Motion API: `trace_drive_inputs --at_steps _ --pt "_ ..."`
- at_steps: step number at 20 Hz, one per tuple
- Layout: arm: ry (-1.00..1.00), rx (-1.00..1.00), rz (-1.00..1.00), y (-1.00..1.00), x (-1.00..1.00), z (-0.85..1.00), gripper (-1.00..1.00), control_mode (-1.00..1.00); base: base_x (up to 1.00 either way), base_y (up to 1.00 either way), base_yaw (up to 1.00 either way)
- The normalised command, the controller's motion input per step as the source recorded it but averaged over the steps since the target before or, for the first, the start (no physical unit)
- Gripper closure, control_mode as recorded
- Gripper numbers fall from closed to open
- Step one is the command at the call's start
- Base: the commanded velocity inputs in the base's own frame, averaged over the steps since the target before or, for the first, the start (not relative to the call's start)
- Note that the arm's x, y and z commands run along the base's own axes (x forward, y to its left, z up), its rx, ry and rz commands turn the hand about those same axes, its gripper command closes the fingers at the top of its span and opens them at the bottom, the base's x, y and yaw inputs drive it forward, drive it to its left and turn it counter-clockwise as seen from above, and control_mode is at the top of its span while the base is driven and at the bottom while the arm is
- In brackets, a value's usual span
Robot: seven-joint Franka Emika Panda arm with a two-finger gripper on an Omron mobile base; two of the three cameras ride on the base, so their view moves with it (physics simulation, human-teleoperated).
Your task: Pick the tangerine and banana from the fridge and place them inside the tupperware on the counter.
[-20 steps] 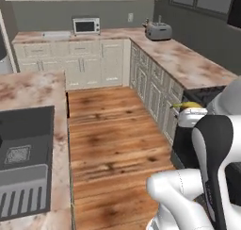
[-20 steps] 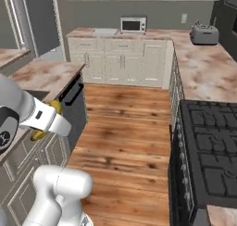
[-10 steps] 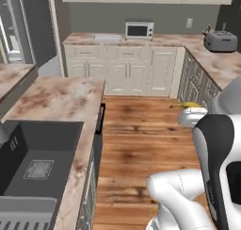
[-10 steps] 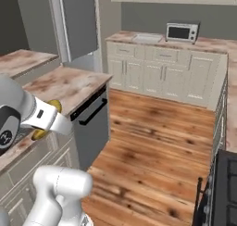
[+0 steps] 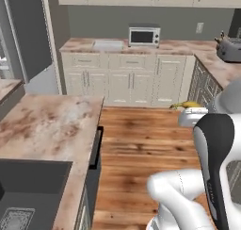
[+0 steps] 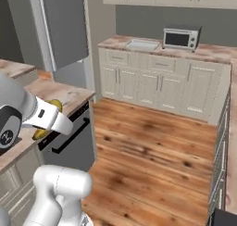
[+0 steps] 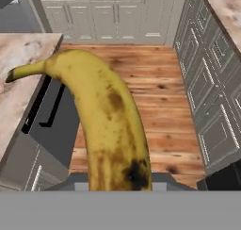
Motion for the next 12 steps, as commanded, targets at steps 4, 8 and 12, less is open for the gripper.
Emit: trace_drive_inputs --at_steps 4,8,12 --pt "0.0 0.0 0.0 0.0 0.0 0.0 1.0 1.0 1.0 -0.52 0.0" --pt "0.0 0.0 0.0 0.0 0.0 0.0 1.0 1.0 1.0 -0.5 0.04" --pt "0.0 0.0 0.0 0.0 0.0 0.0 1.0 1.0 1.0 -0.49 0.04"
